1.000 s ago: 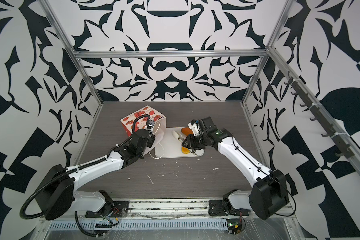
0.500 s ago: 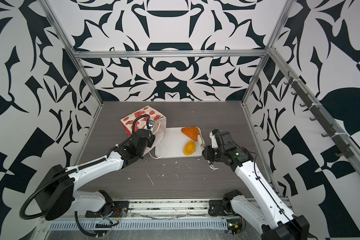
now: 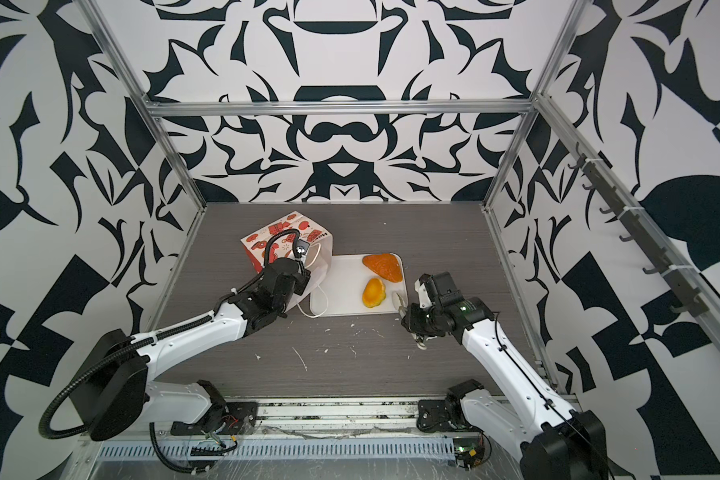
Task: Take the fake bread out of the paper bag
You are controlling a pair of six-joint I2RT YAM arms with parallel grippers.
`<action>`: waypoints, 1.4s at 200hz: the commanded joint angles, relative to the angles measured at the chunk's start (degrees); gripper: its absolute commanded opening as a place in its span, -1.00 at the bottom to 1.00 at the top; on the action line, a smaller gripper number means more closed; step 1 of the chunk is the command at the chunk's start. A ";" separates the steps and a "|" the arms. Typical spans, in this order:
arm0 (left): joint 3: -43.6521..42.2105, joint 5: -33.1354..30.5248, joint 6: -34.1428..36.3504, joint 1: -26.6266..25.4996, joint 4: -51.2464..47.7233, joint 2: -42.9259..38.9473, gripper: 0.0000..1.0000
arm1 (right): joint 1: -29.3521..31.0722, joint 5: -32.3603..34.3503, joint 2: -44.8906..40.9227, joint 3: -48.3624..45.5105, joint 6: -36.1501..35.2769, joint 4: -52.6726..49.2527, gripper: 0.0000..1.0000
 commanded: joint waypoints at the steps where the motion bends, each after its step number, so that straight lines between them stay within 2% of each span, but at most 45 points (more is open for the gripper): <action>1: 0.21 0.37 -1.08 0.27 1.05 -1.51 -1.00 | -0.11 -3.90 1.81 0.75 0.34 4.01 -0.40; 88: 0.25 0.00 -0.73 0.25 1.45 -1.26 -1.00 | 2.62 -9.59 8.08 6.01 1.11 9.79 -0.40; 127: -0.16 -0.39 -0.54 0.24 1.42 -2.21 -1.00 | 6.79 -8.98 10.77 9.19 1.98 10.99 -0.40; 206: -1.60 -1.56 -0.20 0.24 2.04 -3.80 -1.00 | 14.54 -8.72 14.50 9.22 5.09 15.00 -0.40; 274: -2.13 -1.92 -0.11 0.25 2.80 -3.80 -1.00 | 17.42 -6.83 13.80 9.02 5.85 16.14 -0.40; 280: -2.21 -2.02 -0.11 0.25 2.90 -5.68 -1.00 | 17.45 -5.99 13.20 8.93 5.70 16.14 -0.41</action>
